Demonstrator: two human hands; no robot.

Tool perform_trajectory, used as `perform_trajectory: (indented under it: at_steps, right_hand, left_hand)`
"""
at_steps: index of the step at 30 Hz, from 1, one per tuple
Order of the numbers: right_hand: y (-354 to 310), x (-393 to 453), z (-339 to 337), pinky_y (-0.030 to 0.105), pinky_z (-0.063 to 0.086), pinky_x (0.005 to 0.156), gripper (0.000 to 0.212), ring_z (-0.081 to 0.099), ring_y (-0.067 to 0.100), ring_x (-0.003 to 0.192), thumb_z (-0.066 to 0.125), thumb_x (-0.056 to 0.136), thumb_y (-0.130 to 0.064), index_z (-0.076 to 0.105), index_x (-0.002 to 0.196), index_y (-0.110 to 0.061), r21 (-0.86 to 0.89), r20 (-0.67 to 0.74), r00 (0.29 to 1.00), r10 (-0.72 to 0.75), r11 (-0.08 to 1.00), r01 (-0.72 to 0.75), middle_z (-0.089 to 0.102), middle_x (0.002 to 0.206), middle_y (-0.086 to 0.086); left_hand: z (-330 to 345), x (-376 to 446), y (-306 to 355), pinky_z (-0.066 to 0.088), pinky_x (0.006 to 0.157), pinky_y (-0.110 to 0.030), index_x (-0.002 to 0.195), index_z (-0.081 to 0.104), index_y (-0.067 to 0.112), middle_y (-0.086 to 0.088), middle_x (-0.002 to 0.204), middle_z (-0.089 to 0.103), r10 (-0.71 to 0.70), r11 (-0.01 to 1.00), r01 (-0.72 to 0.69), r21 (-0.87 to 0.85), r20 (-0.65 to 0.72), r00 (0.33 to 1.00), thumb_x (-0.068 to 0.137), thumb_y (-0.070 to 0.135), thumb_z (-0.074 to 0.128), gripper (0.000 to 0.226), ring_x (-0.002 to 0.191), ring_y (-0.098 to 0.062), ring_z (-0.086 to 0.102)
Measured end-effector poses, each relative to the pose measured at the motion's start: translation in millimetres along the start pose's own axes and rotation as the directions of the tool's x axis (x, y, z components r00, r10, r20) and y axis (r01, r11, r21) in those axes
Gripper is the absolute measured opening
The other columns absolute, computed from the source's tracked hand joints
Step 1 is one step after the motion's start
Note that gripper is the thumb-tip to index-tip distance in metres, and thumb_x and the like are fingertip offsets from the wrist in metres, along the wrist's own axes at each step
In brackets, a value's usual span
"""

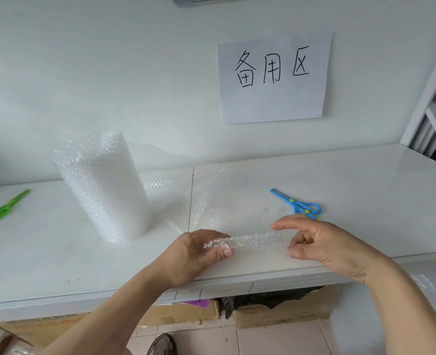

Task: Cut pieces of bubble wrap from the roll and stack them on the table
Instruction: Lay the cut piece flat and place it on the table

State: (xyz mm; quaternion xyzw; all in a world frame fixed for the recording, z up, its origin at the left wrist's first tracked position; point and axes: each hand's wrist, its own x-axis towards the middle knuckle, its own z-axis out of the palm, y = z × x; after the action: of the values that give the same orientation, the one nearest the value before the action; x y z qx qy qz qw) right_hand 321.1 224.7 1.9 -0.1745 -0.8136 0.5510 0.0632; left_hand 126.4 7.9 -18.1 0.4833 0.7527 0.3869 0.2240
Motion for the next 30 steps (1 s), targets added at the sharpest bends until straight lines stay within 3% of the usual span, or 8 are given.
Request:
perform_trajectory:
  at_steps: [3, 7, 10, 12, 19, 23, 27, 30]
  right_hand:
    - [0, 3, 4, 0.008, 0.041, 0.076, 0.042, 0.057, -0.003, 0.072, 0.076, 0.081, -0.018, 0.064, 0.112, -0.045, -0.045, 0.009, 1.000, 0.025, 0.999, -0.025, 0.066, 0.080, -0.016]
    - [4, 14, 13, 0.010, 0.046, 0.068, 0.006, 0.057, -0.001, 0.064, 0.069, 0.088, -0.021, 0.073, 0.092, -0.023, -0.047, -0.111, 0.994, -0.015, 0.999, 0.010, 0.070, 0.078, -0.014]
    - [4, 20, 17, 0.012, 0.048, 0.062, 0.013, 0.056, 0.001, 0.056, 0.059, 0.095, -0.022, 0.068, 0.088, -0.017, -0.097, -0.201, 0.980, -0.005, 0.995, -0.015, 0.074, 0.083, -0.006]
    - [4, 25, 19, 0.014, 0.047, 0.057, 0.016, 0.055, 0.004, 0.051, 0.056, 0.097, -0.025, 0.066, 0.087, -0.017, -0.114, -0.277, 0.961, 0.027, 0.992, -0.061, 0.075, 0.079, -0.005]
    - [5, 44, 27, 0.037, 0.053, 0.071, 0.021, 0.057, -0.002, 0.049, 0.054, 0.095, -0.038, 0.064, 0.082, -0.025, -0.204, -0.384, 0.919, 0.088, 0.963, -0.178, 0.072, 0.065, -0.011]
    - [1, 51, 31, 0.032, 0.052, 0.070, 0.027, 0.065, 0.003, 0.066, 0.052, 0.095, -0.044, 0.061, 0.076, -0.027, -0.332, -0.440, 0.891, 0.110, 0.902, -0.275, 0.070, 0.061, -0.014]
    - [-3, 54, 35, 0.024, 0.042, 0.058, 0.029, 0.062, 0.001, 0.065, 0.049, 0.096, -0.044, 0.059, 0.076, -0.025, -0.418, -0.488, 0.865, 0.115, 0.840, -0.347, 0.068, 0.063, -0.012]
    - [-3, 56, 38, 0.024, 0.042, 0.058, 0.027, 0.060, 0.000, 0.064, 0.047, 0.097, -0.044, 0.060, 0.082, -0.026, -0.444, -0.502, 0.861, 0.083, 0.829, -0.339, 0.068, 0.064, -0.011]
  left_hand:
    - [0, 4, 2, 0.042, 0.098, -0.019, 0.114, 0.065, 0.039, 0.015, 0.109, 0.074, -0.089, 0.983, 0.083, -0.164, -0.029, 0.996, 0.075, 0.063, 0.071, 0.046, 0.110, 0.004, 0.062]
    - [3, 14, 7, 0.043, 0.105, -0.030, 0.125, 0.057, 0.046, 0.004, 0.109, 0.074, -0.096, 0.975, 0.079, -0.208, -0.074, 0.993, 0.066, 0.069, 0.071, 0.065, 0.112, -0.006, 0.064]
    - [2, 20, 8, 0.044, 0.104, -0.035, 0.140, 0.043, 0.035, 0.003, 0.105, 0.074, -0.111, 0.967, 0.078, -0.243, -0.124, 0.986, 0.067, 0.067, 0.072, 0.085, 0.105, -0.010, 0.066]
    - [3, 24, 10, 0.046, 0.098, -0.031, 0.144, 0.038, 0.030, 0.009, 0.103, 0.074, -0.137, 0.962, 0.093, -0.257, -0.158, 0.978, 0.069, 0.063, 0.076, 0.091, 0.096, -0.011, 0.069]
    - [11, 33, 6, 0.043, 0.074, -0.011, 0.145, 0.038, 0.030, 0.007, 0.092, 0.071, -0.195, 0.971, 0.142, -0.192, -0.291, 0.937, 0.087, 0.037, 0.071, 0.066, 0.083, -0.007, 0.067]
    - [13, 36, 6, 0.046, 0.075, -0.018, 0.143, 0.037, 0.034, 0.011, 0.089, 0.070, -0.202, 0.977, 0.162, -0.141, -0.346, 0.916, 0.089, 0.030, 0.068, 0.062, 0.081, -0.007, 0.067]
    - [14, 40, 8, 0.043, 0.071, -0.016, 0.141, 0.042, 0.036, 0.012, 0.090, 0.065, -0.197, 0.980, 0.198, -0.034, -0.355, 0.914, 0.092, 0.026, 0.064, 0.055, 0.081, -0.006, 0.061]
    - [15, 42, 9, 0.044, 0.072, -0.017, 0.140, 0.044, 0.034, 0.011, 0.090, 0.063, -0.177, 0.978, 0.203, 0.036, -0.360, 0.916, 0.093, 0.024, 0.061, 0.050, 0.084, -0.007, 0.060]
